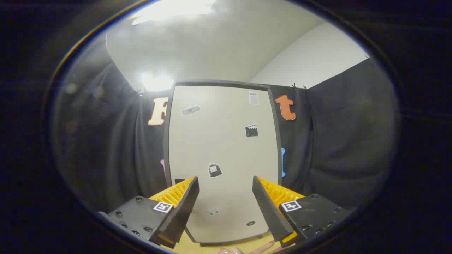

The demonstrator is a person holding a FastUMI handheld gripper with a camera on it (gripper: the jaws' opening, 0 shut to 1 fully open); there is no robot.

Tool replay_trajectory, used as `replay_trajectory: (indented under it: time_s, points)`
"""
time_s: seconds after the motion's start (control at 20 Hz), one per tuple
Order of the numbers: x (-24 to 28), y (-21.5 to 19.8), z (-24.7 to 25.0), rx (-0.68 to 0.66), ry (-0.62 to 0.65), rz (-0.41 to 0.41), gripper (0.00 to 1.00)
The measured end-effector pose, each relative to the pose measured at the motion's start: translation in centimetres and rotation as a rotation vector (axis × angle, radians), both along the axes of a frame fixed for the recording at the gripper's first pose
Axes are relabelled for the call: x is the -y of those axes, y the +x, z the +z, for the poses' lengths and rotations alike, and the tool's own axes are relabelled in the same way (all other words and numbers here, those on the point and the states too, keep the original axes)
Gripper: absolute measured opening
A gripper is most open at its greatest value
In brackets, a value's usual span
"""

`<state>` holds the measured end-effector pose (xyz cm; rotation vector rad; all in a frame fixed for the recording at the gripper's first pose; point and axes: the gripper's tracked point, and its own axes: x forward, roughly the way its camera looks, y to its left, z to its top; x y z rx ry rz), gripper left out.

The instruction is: Open the shoe cabinet door, grab the shoes and put them into the shoe cabinet, then close the shoe cabinet door.

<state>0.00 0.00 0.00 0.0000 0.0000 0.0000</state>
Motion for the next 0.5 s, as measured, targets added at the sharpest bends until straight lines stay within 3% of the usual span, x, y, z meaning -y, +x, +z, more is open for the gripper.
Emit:
replay_trajectory:
  time_s: [0.2, 0.5]
  points:
    - [0.1, 0.2, -1.0, -0.038, -0.019, -0.014, 0.95]
    - [-0.8, 0.5, -1.7, -0.072, -0.023, 0.049, 0.95]
